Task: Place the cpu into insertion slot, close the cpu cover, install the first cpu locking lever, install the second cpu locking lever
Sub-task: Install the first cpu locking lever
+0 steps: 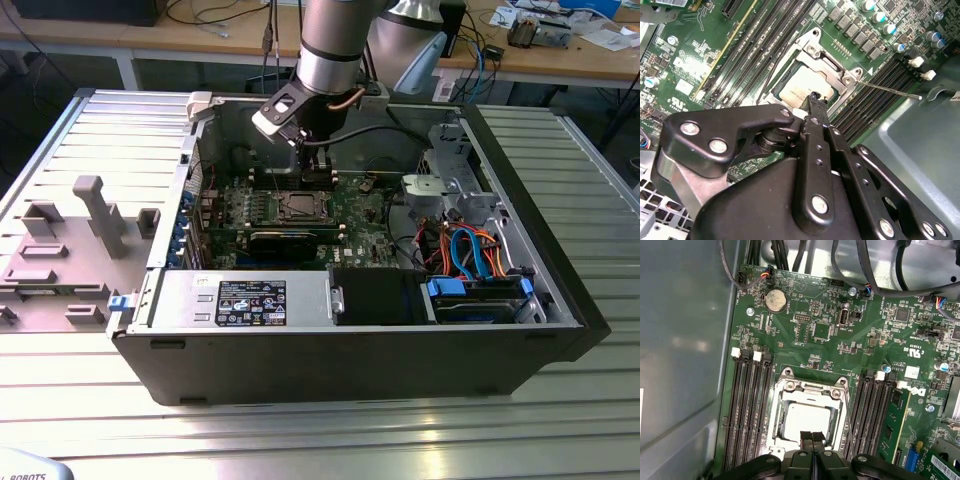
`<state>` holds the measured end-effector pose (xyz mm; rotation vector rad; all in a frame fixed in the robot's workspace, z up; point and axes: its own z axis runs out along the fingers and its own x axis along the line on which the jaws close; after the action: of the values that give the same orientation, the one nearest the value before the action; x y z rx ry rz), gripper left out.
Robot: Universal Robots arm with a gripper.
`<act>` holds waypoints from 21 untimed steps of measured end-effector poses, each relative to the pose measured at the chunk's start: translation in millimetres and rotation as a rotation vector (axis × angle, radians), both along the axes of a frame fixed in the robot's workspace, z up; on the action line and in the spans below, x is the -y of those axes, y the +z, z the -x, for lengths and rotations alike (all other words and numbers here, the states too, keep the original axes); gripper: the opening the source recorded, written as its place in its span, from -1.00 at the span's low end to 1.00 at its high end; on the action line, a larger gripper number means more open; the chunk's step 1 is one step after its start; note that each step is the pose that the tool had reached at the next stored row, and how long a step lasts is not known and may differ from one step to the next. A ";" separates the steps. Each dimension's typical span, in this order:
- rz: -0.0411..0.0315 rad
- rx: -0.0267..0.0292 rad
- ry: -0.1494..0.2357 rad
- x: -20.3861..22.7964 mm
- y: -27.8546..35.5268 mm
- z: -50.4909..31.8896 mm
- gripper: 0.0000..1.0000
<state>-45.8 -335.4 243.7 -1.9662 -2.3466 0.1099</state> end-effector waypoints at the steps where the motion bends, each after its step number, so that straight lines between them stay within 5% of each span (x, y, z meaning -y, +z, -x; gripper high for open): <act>1: 0.0000 0.0000 0.003 0.0 0.0 0.0 -0.79; 21: 0.0000 0.0000 0.055 0.0 0.0 0.0 -0.79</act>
<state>-45.8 -335.5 243.7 -1.9015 -2.4018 0.1133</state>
